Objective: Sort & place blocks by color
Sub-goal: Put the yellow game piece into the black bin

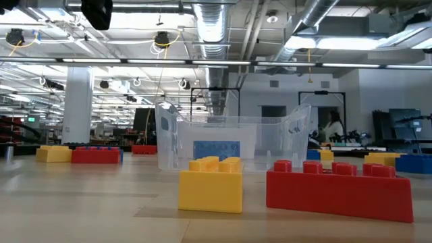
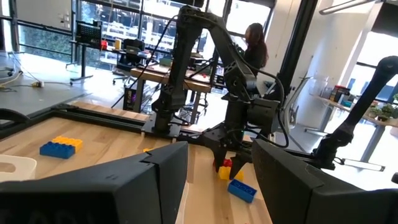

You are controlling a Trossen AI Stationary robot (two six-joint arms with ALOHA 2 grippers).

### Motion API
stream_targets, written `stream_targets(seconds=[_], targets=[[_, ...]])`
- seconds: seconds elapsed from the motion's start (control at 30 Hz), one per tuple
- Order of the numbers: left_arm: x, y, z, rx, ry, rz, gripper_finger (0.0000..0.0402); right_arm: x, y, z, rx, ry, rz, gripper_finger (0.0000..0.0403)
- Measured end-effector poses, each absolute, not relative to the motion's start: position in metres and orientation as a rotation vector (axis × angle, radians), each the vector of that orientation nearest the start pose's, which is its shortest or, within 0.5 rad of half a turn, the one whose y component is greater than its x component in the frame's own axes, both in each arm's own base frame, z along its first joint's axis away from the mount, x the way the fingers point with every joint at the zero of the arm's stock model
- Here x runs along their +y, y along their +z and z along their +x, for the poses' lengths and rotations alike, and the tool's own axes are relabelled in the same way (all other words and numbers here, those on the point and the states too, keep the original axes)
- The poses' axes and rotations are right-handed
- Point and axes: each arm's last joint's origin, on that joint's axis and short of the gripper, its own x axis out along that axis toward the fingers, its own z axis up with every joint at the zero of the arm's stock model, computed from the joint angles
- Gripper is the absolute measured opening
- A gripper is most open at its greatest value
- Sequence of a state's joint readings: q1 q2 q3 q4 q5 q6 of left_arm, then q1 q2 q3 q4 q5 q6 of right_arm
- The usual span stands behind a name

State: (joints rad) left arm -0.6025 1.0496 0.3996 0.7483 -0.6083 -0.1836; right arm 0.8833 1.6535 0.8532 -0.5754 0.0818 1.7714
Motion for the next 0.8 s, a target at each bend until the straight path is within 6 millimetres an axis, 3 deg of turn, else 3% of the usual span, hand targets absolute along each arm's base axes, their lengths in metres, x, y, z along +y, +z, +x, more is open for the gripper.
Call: stream_targets(seconds=[0.3, 0.5, 0.63, 0.8], targets=[[-0.105, 0.241, 0.183, -0.083, 0.029, -0.24, 0.0169, 0.21, 0.138, 0.175, 1.327, -0.556, 0.809, 0.0135], [-0.105, 0.241, 0.183, -0.084, 0.033, -0.239, 0.0169, 0.21, 0.146, 0.177, 1.279, -0.537, 0.783, 0.014], [-0.105, 0.241, 0.183, -0.081, 0.034, -0.233, 0.0169, 0.208, 0.162, 0.179, 1.193, -0.5, 0.787, 0.0161], [-0.105, 0.24, 0.183, -0.075, 0.034, -0.229, 0.0169, 0.201, 0.178, 0.179, 1.065, -0.477, 0.767, 0.0146]])
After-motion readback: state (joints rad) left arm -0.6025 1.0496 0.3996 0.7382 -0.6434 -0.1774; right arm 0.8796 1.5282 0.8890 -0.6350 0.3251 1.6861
